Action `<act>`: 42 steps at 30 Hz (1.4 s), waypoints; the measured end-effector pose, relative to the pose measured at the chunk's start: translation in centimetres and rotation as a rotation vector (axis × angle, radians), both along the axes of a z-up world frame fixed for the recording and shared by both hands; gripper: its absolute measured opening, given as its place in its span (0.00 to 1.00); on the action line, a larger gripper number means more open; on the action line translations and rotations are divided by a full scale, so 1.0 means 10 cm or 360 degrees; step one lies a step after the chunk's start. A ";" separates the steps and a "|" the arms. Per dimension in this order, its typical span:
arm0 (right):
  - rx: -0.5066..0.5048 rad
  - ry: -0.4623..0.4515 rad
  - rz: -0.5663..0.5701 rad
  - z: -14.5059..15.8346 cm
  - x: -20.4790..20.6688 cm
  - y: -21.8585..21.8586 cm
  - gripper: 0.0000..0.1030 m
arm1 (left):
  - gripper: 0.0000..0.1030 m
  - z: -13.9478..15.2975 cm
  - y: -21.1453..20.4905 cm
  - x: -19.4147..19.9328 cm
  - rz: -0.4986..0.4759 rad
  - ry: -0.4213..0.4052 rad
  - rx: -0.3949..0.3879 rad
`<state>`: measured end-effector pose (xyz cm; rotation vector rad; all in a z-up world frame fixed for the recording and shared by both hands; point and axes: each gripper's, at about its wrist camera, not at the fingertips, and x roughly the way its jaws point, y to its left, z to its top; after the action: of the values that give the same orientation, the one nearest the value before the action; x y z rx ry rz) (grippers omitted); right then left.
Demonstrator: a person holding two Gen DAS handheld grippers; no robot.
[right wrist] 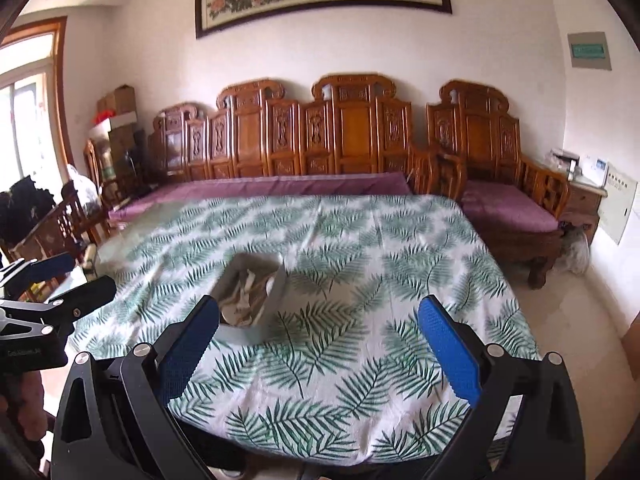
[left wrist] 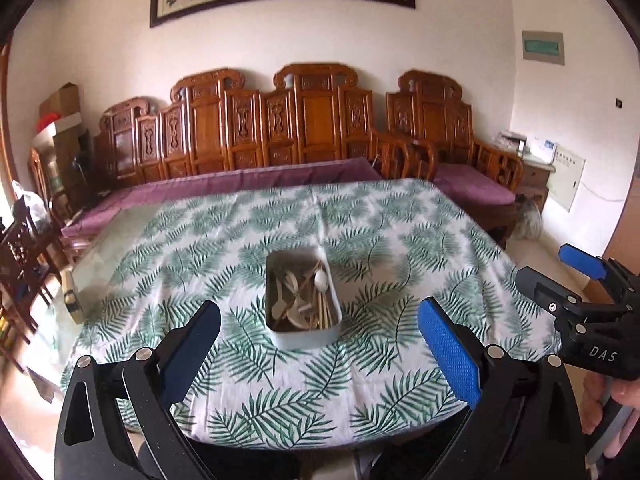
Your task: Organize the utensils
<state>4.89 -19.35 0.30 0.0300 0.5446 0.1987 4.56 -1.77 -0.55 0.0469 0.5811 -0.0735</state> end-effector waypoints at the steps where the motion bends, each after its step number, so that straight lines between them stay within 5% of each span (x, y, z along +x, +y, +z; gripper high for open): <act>1: 0.0007 -0.0031 -0.0002 0.07 -0.04 -0.01 0.97 | 0.93 0.07 0.00 -0.04 0.0003 -0.0024 -0.0005; 15: 0.0030 -0.0268 -0.0054 0.55 -0.39 -0.13 0.97 | 0.93 0.46 0.07 -0.31 0.0069 -0.0234 -0.0039; 42: 0.0032 -0.0246 -0.0048 0.52 -0.39 -0.10 0.97 | 0.93 0.46 0.06 -0.37 0.0080 -0.0256 -0.0032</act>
<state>0.97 -20.34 5.53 0.0417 0.3879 0.1756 0.86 -1.20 4.02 0.0187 0.4205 -0.0262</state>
